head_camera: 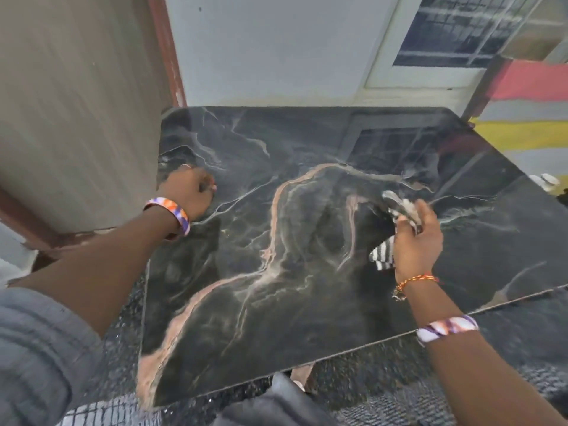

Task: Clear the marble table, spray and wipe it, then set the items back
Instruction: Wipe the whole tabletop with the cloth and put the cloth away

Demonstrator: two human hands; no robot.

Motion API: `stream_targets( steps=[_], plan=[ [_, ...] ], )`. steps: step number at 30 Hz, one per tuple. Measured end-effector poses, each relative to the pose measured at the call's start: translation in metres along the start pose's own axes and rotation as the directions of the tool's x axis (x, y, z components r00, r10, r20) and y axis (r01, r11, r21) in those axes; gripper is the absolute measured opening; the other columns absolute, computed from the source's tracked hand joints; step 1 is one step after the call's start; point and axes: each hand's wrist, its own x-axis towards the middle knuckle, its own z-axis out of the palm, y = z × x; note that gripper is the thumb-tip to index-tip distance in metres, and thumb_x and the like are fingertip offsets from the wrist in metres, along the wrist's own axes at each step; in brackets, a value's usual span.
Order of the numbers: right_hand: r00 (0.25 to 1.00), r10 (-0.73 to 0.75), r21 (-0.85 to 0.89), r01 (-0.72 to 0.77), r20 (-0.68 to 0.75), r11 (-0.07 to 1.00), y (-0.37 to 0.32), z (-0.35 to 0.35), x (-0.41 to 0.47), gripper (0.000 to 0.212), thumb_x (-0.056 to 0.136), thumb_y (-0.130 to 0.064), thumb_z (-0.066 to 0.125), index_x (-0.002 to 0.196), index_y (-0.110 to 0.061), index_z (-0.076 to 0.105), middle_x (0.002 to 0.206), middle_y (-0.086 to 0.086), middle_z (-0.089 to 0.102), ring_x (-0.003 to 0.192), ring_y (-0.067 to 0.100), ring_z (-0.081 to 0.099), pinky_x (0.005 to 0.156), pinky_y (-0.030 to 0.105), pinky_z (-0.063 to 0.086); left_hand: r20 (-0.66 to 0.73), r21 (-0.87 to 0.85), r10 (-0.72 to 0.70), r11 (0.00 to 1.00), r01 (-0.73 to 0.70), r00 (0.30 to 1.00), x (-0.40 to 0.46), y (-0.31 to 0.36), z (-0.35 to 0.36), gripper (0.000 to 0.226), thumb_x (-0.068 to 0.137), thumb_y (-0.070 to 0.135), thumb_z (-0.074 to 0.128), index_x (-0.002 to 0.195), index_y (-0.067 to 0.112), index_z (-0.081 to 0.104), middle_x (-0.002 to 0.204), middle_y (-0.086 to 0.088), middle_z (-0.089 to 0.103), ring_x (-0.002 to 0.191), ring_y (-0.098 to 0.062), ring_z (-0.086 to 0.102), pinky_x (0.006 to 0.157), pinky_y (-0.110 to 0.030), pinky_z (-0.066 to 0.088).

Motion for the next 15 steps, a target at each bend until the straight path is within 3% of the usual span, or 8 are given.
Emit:
stream_targets(
  steps=[2,4,8,11,15],
  plan=[
    [0.999,0.013,-0.189,-0.023,-0.052,0.982,0.023,0.004,0.03,0.05,0.082,-0.011,0.054,0.131,-0.003,0.048,0.135,0.02,0.051,0.126,0.033,0.046,0.101,0.026,0.031,0.012,0.016,0.027,1.0,-0.027,1.0,0.023,0.03,0.018,0.022,0.084,0.019,0.056,0.101,0.011,0.067,0.114,-0.021,0.06,0.107,-0.042,0.056,0.096,-0.045,0.046],
    [0.999,-0.033,-0.321,0.034,0.01,0.946,0.039,0.014,0.06,0.051,0.082,-0.012,0.051,0.132,-0.001,0.047,0.142,0.024,0.039,0.134,0.036,0.035,0.105,0.029,0.025,0.024,0.045,0.037,0.998,-0.038,0.999,0.044,0.062,0.039,0.024,0.086,0.021,0.054,0.106,0.015,0.066,0.122,-0.017,0.057,0.114,-0.038,0.054,0.099,-0.042,0.04],
    [0.996,0.088,-0.498,-0.059,0.035,0.865,0.04,0.043,0.143,0.058,0.087,-0.025,0.054,0.141,-0.014,0.036,0.155,0.015,0.018,0.144,0.032,0.013,0.117,0.042,0.009,0.092,0.081,0.124,0.988,-0.132,0.988,0.1,0.121,0.084,0.028,0.088,0.024,0.053,0.114,0.017,0.061,0.134,-0.011,0.05,0.125,-0.029,0.046,0.108,-0.04,0.024],
    [0.991,0.117,-0.562,-0.062,0.062,0.825,0.035,0.069,0.208,0.061,0.089,-0.029,0.051,0.144,-0.018,0.029,0.156,0.013,0.016,0.145,0.031,0.012,0.117,0.045,0.005,0.092,0.103,0.108,0.988,-0.118,0.99,0.135,0.139,0.093,0.03,0.089,0.023,0.052,0.117,0.018,0.059,0.138,-0.01,0.046,0.127,-0.029,0.044,0.111,-0.041,0.017],
    [0.969,0.044,-0.658,0.131,0.242,0.741,0.021,0.131,0.275,0.058,0.094,-0.027,0.041,0.147,-0.017,0.02,0.156,0.019,0.013,0.144,0.033,0.014,0.115,0.048,0.006,0.033,0.124,0.003,0.992,-0.008,0.999,0.161,0.129,0.098,0.03,0.088,0.022,0.052,0.116,0.017,0.06,0.135,-0.011,0.049,0.126,-0.031,0.044,0.109,-0.043,0.02]
  ],
)
